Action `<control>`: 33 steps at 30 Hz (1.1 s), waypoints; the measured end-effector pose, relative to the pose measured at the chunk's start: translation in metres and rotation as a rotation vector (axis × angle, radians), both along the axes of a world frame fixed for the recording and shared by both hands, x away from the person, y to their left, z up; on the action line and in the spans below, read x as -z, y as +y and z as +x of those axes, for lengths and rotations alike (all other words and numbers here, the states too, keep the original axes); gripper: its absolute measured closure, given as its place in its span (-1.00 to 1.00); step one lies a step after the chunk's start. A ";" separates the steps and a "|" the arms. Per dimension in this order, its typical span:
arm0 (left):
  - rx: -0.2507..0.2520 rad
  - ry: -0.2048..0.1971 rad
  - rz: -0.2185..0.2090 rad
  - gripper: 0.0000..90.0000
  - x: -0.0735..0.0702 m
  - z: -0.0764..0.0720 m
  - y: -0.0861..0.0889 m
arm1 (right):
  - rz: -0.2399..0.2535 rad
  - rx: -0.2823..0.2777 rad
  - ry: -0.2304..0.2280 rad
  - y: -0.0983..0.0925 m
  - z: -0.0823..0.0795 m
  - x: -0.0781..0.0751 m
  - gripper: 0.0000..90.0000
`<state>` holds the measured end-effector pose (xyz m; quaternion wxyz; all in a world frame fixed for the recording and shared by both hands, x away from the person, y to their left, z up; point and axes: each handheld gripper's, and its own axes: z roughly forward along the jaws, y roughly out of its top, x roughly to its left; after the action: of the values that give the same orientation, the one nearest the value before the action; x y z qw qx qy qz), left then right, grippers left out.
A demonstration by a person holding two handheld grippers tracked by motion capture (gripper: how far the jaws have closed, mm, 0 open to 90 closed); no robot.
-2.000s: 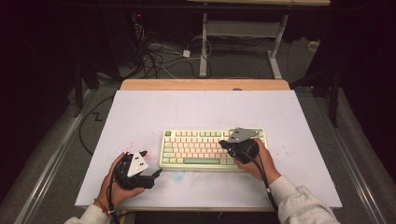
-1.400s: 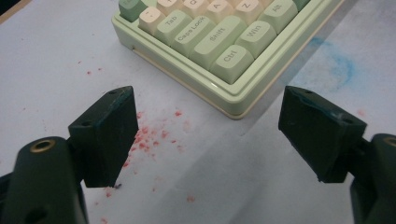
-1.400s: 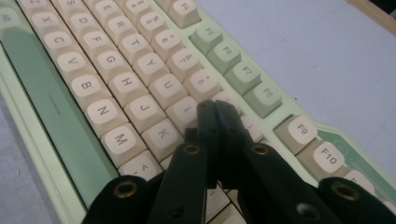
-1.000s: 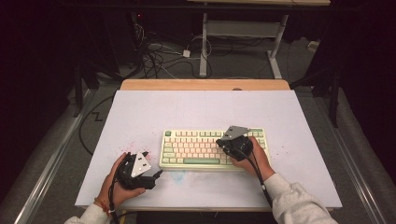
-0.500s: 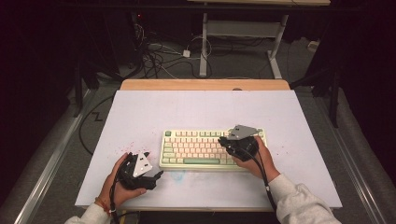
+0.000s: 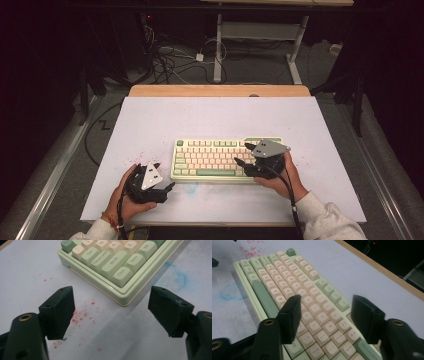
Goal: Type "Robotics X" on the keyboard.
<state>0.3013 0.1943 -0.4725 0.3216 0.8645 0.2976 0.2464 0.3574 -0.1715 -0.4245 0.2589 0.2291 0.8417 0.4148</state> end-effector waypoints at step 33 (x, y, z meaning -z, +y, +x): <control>-0.004 0.013 -0.049 -0.39 -0.012 0.005 -0.014 | -0.041 0.108 -0.084 -0.056 -0.054 0.025 -0.42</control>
<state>0.3067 0.1804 -0.4605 0.3402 0.8574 0.3071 0.2342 0.3038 -0.2272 -0.4499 0.3207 0.2513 0.8246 0.3923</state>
